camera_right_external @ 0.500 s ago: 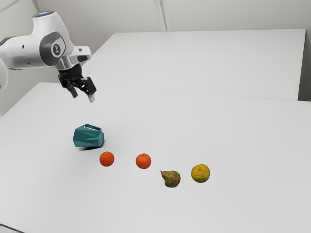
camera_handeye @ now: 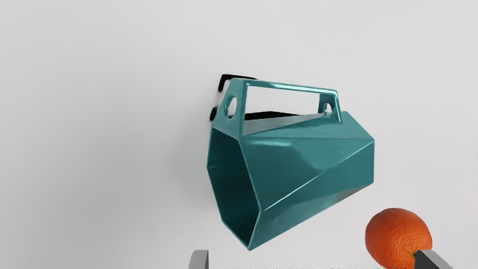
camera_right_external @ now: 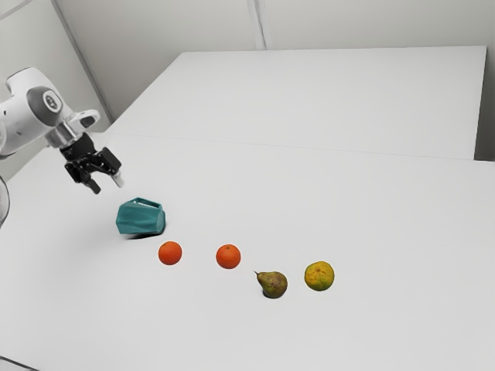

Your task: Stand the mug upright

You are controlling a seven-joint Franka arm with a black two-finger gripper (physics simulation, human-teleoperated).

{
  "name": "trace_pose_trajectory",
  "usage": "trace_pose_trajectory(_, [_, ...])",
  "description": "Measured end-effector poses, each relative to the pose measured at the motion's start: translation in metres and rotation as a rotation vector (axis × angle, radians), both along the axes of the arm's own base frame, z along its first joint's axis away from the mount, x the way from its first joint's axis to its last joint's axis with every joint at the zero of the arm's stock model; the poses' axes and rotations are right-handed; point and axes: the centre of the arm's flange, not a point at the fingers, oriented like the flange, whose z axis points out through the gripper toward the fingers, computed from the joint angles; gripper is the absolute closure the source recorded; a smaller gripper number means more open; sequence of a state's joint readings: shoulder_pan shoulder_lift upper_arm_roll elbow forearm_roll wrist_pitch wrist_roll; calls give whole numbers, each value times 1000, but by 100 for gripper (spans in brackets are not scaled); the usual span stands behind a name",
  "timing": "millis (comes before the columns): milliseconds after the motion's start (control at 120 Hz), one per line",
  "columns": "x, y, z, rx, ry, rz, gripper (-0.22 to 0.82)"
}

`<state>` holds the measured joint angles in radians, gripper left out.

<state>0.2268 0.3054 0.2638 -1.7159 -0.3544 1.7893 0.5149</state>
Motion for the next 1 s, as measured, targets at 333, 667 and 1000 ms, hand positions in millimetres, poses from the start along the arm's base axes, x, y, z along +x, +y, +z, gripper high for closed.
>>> trace_pose_trajectory(333, [-7,14,-68,-303,33,-48,0])
trace_pose_trajectory(667, [-12,13,-93,-432,-6,-56,0])
trace_pose_trajectory(1000, [-16,17,-108,-486,-26,-36,27])
